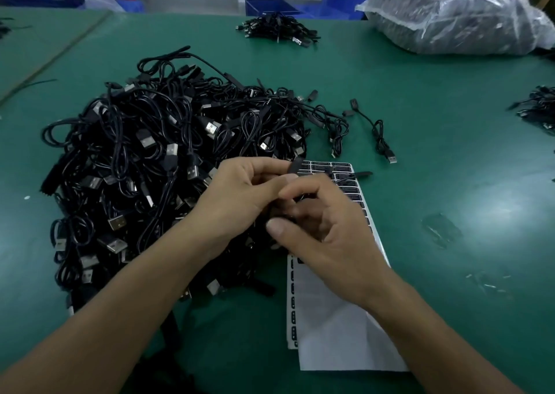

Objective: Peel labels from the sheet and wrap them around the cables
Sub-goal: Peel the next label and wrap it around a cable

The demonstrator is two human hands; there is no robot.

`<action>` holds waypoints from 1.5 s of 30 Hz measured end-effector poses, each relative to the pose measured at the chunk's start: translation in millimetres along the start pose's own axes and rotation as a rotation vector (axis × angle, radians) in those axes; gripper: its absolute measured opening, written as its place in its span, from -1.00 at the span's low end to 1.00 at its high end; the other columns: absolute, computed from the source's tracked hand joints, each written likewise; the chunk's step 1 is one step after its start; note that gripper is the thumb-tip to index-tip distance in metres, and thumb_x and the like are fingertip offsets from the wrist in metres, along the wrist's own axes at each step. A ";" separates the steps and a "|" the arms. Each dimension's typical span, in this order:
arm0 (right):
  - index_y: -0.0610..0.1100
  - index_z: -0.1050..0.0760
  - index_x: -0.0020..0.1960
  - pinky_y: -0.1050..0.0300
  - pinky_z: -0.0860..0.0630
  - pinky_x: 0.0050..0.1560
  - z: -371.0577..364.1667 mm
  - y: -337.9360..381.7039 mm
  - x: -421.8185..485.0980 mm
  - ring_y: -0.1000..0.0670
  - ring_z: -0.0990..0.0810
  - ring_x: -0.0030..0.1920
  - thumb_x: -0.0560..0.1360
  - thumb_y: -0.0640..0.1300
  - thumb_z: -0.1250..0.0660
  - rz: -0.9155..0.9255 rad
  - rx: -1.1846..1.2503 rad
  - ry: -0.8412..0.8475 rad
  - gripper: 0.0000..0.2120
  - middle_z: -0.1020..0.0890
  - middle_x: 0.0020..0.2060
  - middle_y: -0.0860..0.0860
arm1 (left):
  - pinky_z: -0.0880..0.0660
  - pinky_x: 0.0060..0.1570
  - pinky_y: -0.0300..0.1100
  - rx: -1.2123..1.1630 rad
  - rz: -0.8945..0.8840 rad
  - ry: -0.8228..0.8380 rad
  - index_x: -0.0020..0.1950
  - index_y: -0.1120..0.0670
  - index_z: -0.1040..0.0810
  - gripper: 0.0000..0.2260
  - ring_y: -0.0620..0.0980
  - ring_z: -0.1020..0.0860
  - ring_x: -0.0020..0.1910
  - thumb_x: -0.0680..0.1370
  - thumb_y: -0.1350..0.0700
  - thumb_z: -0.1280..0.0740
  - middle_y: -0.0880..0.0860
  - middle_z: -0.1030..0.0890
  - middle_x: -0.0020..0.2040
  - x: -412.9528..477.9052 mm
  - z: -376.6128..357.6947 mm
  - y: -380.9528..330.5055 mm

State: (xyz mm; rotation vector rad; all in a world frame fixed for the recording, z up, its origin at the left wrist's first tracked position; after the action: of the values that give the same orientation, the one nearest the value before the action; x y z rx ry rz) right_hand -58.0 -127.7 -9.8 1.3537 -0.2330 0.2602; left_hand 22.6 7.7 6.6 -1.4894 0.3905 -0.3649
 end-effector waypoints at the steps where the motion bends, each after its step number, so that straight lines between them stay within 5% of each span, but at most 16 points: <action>1: 0.06 -0.49 0.05 0.01 -0.64 -0.23 3.4 -0.6 1.1 -0.03 -0.69 -0.25 0.49 -0.04 -0.43 0.001 0.003 -0.061 -0.83 -0.70 -0.22 0.00 | -0.59 -0.24 -0.32 -0.008 -0.008 0.011 0.05 0.08 -0.71 -0.89 -0.09 -0.68 -0.26 0.54 0.17 -0.43 0.06 -0.73 -0.20 -0.4 -0.9 -0.1; 6: 0.00 -0.57 -0.08 0.35 -0.47 -0.38 25.8 -5.6 9.3 0.06 -0.66 -0.35 0.59 -0.16 -0.35 -0.094 -0.047 -0.364 -0.91 -0.68 -0.30 0.01 | -0.55 -0.36 -0.33 0.028 -0.065 0.000 0.01 0.05 -0.71 -0.88 -0.14 -0.62 -0.34 0.54 0.23 -0.43 0.01 -0.69 -0.29 -0.7 -4.0 3.9; 14: 0.03 -0.64 -0.14 0.34 -0.48 -0.38 63.6 -5.6 12.5 0.17 -0.55 -0.42 0.56 -0.17 -0.40 -0.187 -0.172 -0.434 -0.85 -0.66 -0.38 0.07 | -0.41 -0.42 -0.37 0.251 -0.159 -0.071 -0.07 -0.06 -0.67 -0.93 -0.21 -0.47 -0.46 0.57 0.11 -0.42 -0.12 -0.55 -0.38 0.1 -2.5 10.9; 19: 0.06 -0.62 -0.20 0.35 -0.45 -0.21 80.4 -21.8 8.8 0.25 -0.58 -0.29 0.50 -0.11 -0.45 -0.389 -0.543 -0.255 -0.88 -0.65 -0.34 0.17 | -0.44 -0.43 -0.40 0.345 -0.184 -0.117 -0.01 -0.13 -0.65 -0.90 -0.19 -0.56 -0.46 0.53 0.06 -0.47 -0.08 -0.66 -0.27 -1.4 -6.0 13.4; 23: 0.08 -0.61 -0.20 0.39 -0.42 -0.24 79.3 -21.7 7.4 0.27 -0.57 -0.24 0.49 -0.09 -0.44 -0.401 -0.600 -0.207 -0.89 -0.65 -0.33 0.19 | -0.47 -0.38 -0.42 0.409 -0.217 -0.110 0.04 -0.16 -0.64 -0.76 -0.22 -0.56 -0.43 0.43 0.05 -0.57 -0.12 -0.67 -0.25 -5.6 -6.9 15.1; 28: 0.05 -0.60 -0.23 0.33 -0.43 -0.35 79.8 -5.8 3.7 0.21 -0.52 -0.39 0.35 0.00 -0.56 -0.361 -0.546 0.099 -0.86 -0.63 -0.37 0.15 | -0.48 -0.43 -0.38 0.415 -0.203 -0.048 -0.07 -0.10 -0.67 -0.88 -0.19 -0.60 -0.41 0.57 0.13 -0.43 -0.10 -0.68 -0.28 -5.5 -10.5 15.1; 34: 0.08 -0.58 -0.16 0.19 -0.53 -0.25 66.2 7.2 -2.8 0.16 -0.52 -0.26 0.22 0.17 -0.64 -0.426 -0.719 0.344 -0.65 -0.57 -0.26 0.13 | -0.48 -0.31 -0.38 0.668 -0.212 0.065 -0.06 -0.09 -0.60 -0.81 -0.22 -0.57 -0.33 0.67 0.07 -0.24 -0.20 -0.62 -0.26 -7.2 -14.1 14.1; 37: 0.10 -0.50 -0.15 0.01 -0.58 -0.14 65.7 11.8 -4.9 0.11 -0.55 -0.19 0.23 0.21 -0.61 -0.468 -0.908 0.283 -0.62 -0.56 -0.20 0.14 | -0.60 -0.18 -0.04 0.815 -0.212 0.080 0.15 -0.10 -0.55 -0.82 -0.17 -0.59 -0.29 0.69 0.01 -0.16 -0.15 -0.60 -0.27 -8.7 -16.6 15.4; 40: 0.07 -0.41 -0.13 0.03 -0.49 -0.24 76.2 11.1 -13.8 0.03 -0.55 -0.18 0.26 0.20 -0.57 -0.556 -0.983 0.098 -0.59 -0.56 -0.20 0.09 | -0.59 -0.25 -0.04 0.824 -0.271 0.086 0.33 -0.25 -0.33 -0.75 -0.17 -0.58 -0.32 0.69 0.03 -0.15 -0.13 -0.60 -0.28 -11.4 -18.8 12.7; 42: 0.07 -0.41 -0.09 0.12 -0.36 -0.34 79.2 8.0 -19.4 0.09 -0.54 -0.22 0.29 0.23 -0.55 -0.619 -0.920 0.044 -0.58 -0.59 -0.24 0.10 | -0.57 -0.30 -0.09 0.854 -0.318 0.105 0.29 -0.30 -0.34 -0.72 -0.17 -0.56 -0.33 0.69 0.08 -0.14 -0.14 -0.57 -0.27 -13.7 -18.7 10.0; 45: 0.11 -0.43 -0.04 0.15 -0.32 -0.35 79.6 0.5 -22.3 0.13 -0.56 -0.24 0.32 0.22 -0.54 -0.653 -0.768 -0.043 -0.61 -0.64 -0.34 0.08 | -0.56 -0.12 -0.03 1.049 -0.347 0.184 0.17 -0.24 -0.52 -0.71 -0.15 -0.58 -0.13 0.65 0.13 -0.14 -0.22 -0.57 -0.13 -16.0 -22.1 9.7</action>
State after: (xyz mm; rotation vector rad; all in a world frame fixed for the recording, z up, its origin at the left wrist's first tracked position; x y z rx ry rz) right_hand -80.4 -206.7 -0.3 0.6134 0.0838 -0.3822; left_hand -1.9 -3.9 -3.6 -0.4825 0.0383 -0.8326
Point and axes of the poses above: each hand's wrist, its own x-axis towards the middle knuckle, its own z-axis out of the back of the hand, y = z × x, the point moved 1 cm from there along x, towards the middle knuckle
